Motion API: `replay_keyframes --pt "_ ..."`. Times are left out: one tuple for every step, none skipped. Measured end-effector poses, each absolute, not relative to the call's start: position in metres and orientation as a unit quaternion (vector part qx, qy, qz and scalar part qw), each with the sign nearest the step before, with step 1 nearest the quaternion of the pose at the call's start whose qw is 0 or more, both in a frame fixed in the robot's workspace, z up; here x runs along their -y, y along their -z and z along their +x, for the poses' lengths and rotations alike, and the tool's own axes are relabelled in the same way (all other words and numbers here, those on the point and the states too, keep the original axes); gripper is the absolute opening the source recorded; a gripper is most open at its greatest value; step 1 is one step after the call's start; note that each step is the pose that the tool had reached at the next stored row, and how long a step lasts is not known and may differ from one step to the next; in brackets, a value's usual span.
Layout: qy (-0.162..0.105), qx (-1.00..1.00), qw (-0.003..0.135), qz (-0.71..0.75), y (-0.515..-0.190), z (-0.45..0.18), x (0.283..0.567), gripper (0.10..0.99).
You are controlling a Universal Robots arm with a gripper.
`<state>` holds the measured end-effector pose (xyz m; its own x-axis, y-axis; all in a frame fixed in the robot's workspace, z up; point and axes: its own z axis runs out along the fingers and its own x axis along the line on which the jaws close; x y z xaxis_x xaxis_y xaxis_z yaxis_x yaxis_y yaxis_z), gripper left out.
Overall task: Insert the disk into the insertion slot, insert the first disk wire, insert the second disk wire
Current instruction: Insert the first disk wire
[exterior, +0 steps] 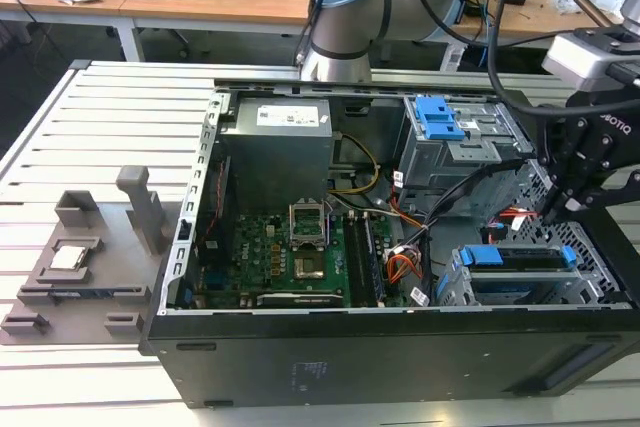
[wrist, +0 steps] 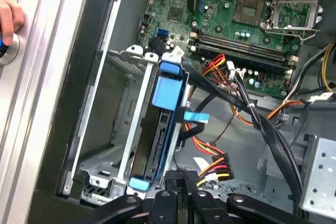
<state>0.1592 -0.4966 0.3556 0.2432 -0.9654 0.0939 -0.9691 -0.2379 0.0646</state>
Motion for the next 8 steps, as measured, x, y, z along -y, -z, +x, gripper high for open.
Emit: replay_keyframes --pt "-0.017 0.615 0.054 0.787 -0.355 0.157 0.501 0.169" --pt "-0.017 0.615 0.054 0.787 -0.355 0.157 0.504 0.169" --pt "-0.017 0.615 0.054 0.787 -0.354 0.156 0.510 0.169" --pt "-0.016 0.615 0.054 0.787 -0.354 0.156 0.515 0.169" --pt "-0.016 0.615 0.054 0.787 -0.353 0.156 0.517 0.169" --pt "-0.016 0.615 0.053 0.787 -0.353 0.155 0.519 0.169" --pt "-0.016 0.615 0.053 0.787 -0.353 0.155 0.520 0.169" --pt "-0.014 0.616 0.051 0.786 -0.353 0.155 0.521 0.169"
